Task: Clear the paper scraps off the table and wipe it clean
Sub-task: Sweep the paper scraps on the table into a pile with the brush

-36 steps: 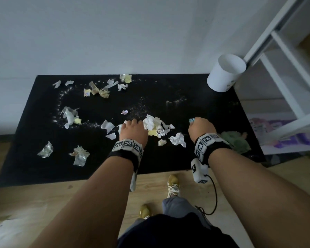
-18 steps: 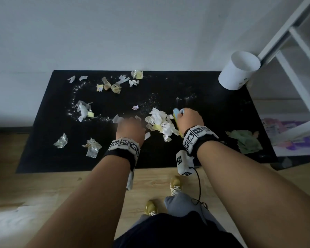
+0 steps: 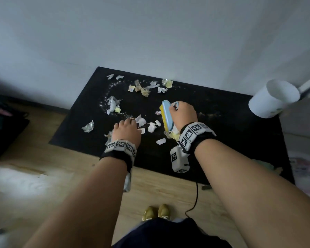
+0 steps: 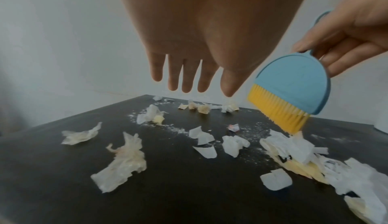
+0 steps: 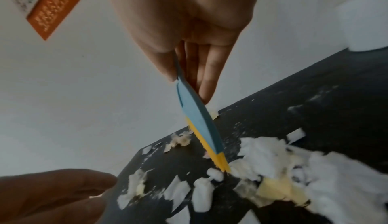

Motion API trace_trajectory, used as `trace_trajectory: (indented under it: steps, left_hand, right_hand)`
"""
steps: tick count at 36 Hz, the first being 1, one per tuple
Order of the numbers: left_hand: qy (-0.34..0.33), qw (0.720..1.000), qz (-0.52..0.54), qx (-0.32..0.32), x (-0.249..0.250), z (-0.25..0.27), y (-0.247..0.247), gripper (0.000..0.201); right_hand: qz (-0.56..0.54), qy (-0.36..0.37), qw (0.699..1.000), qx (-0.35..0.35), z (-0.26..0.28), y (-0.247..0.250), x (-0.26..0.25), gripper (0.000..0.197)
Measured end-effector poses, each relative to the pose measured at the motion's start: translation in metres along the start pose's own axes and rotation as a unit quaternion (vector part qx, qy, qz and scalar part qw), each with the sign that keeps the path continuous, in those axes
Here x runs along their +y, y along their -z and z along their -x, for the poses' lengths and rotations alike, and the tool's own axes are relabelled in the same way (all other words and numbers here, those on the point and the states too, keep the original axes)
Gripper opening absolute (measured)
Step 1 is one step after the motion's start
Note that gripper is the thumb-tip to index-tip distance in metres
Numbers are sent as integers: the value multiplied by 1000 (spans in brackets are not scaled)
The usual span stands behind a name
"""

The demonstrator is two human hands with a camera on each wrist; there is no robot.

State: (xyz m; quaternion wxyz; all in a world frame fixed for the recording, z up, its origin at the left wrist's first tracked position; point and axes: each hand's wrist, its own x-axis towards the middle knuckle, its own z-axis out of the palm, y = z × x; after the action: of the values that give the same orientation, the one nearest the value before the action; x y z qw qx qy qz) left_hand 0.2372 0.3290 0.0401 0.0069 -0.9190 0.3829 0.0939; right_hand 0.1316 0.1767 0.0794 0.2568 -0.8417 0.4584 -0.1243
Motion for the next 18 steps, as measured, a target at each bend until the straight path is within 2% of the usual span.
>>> trace_trajectory:
  steps: [10, 13, 18]
  left_hand:
    - [115, 993, 8, 3, -71, 43, -9, 42]
    - [142, 990, 18, -1, -93, 51, -11, 42]
    - [161, 987, 19, 3, -128, 54, -15, 37]
  right_hand:
    - [-69, 76, 991, -91, 17, -57, -72, 26]
    - [-61, 99, 986, -116, 26, -75, -93, 26]
    - [-33, 97, 982, -161, 39, -110, -123, 29]
